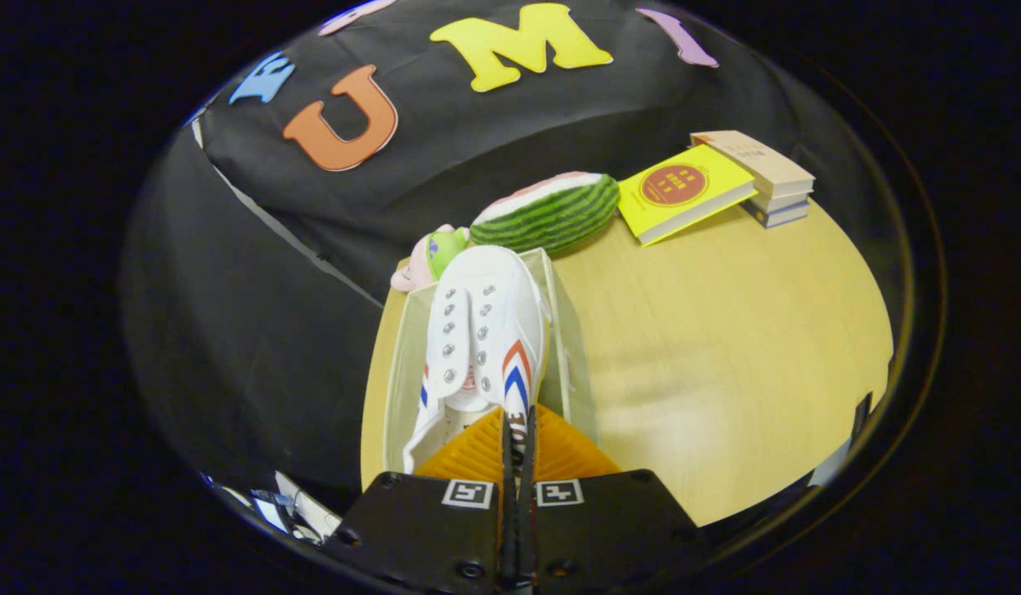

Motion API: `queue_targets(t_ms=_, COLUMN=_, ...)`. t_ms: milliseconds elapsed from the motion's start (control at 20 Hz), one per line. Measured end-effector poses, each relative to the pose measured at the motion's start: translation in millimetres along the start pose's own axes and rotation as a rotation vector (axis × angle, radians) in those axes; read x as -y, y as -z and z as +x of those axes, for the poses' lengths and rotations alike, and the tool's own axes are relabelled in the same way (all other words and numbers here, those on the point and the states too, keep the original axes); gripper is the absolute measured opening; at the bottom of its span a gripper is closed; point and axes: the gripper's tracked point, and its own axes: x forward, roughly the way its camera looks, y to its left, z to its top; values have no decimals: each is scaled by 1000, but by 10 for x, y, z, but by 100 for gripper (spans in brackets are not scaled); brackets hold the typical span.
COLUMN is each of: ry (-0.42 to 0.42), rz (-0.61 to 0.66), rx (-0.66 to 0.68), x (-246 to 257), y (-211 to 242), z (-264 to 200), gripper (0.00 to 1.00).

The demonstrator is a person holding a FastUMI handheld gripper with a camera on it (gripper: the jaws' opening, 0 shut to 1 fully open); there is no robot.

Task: Open the storage box then place both shoes into the box .Put the left shoe in first, then the right shoe, with the right side of both shoes facing outward in a uniform manner.

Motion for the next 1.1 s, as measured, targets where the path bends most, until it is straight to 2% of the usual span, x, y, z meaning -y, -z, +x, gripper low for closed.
queue_targets(t_ms=400, ry=51, rz=-37, rx=47, x=109, y=66, z=296, gripper=6)
queue_targets(t_ms=450, ry=39, rz=-52, rx=54, x=98, y=70, z=311, gripper=6)
queue_targets(t_ms=500, ry=-41, rz=-56, rx=105, x=-39, y=7, z=306, gripper=7)
queue_targets(t_ms=550, ry=-100, rz=-78, rx=170, x=-144, y=-133, z=231, gripper=39)
queue_targets(t_ms=600, ry=-97, rz=-107, rx=230, x=-96, y=-157, z=104, gripper=71)
queue_targets(t_ms=650, ry=-33, rz=-128, rx=277, x=67, y=-293, z=34, gripper=100)
queue_targets(t_ms=700, ry=-2, rz=-152, rx=317, x=123, y=-353, z=-41, gripper=100)
queue_targets(t_ms=800, ry=-8, rz=-201, rx=365, x=59, y=-402, z=-150, gripper=100)
queue_targets(t_ms=1100, ry=55, rz=-301, rx=569, x=64, y=-570, z=-768, gripper=100)
